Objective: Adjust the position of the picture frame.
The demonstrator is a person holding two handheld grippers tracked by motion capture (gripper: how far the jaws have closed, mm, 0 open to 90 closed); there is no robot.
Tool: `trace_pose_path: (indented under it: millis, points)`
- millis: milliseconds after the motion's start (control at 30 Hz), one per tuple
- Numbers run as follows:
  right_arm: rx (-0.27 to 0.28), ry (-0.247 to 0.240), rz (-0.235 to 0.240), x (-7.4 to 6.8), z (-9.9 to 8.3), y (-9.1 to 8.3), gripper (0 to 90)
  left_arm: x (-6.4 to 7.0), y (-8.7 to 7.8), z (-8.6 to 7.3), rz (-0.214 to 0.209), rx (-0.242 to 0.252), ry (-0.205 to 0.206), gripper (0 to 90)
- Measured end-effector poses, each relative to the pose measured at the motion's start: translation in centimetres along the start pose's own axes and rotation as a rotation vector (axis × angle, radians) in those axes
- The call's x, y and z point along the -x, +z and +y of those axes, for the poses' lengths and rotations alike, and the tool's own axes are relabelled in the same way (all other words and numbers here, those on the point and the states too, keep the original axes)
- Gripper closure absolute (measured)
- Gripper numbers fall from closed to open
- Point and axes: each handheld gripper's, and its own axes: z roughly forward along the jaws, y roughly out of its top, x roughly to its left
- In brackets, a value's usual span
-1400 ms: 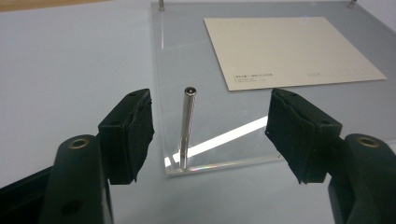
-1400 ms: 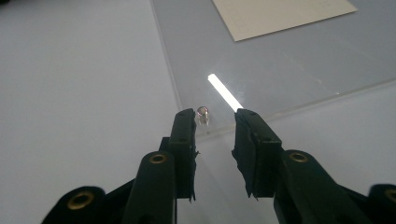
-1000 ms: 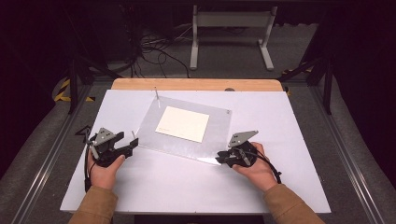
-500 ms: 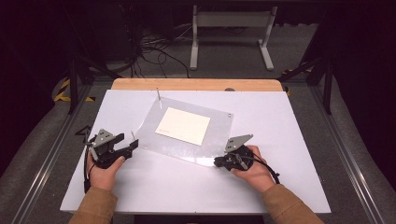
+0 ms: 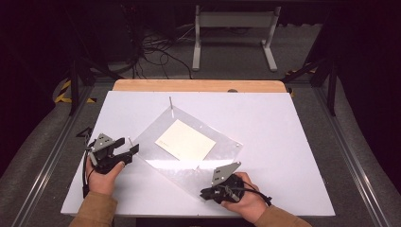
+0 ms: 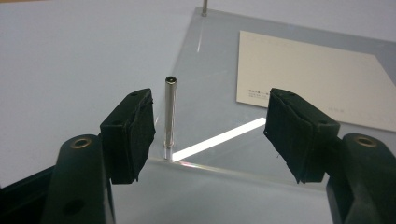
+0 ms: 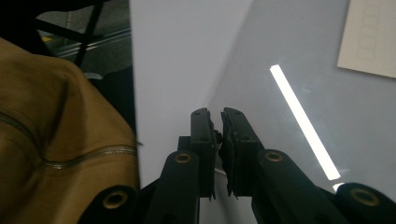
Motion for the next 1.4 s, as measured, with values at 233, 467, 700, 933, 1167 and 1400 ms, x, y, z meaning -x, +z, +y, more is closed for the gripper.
trace_pose_path:
  millis: [233,467,700,933,1167,1400]
  points:
    - [0.028,-0.024,0.086,-1.3,0.8,1.4,76.1,0.0,-0.1,-0.2,-0.002,-0.004,-0.010,33.0]
    - [0.154,0.066,-0.084,2.9,0.5,-3.1,72.5,-0.1,-0.3,-0.4,0.002,-0.022,-0.007,33.7]
    - [0.160,0.222,-0.332,9.6,-1.4,-7.6,79.5,-0.1,-0.5,-0.6,0.019,-0.041,-0.014,35.8]
    - [0.099,0.347,-0.413,13.0,-3.6,-7.9,84.7,-0.3,-0.5,-0.9,0.030,-0.062,-0.027,38.2]
    - [0.017,0.387,-0.402,13.8,-4.4,-7.1,89.6,-0.7,-0.7,-1.1,0.041,-0.070,-0.041,39.7]
    - [-0.005,0.377,-0.335,13.3,-4.2,-7.0,90.0,-0.8,-0.5,-1.3,0.047,-0.091,-0.059,41.2]
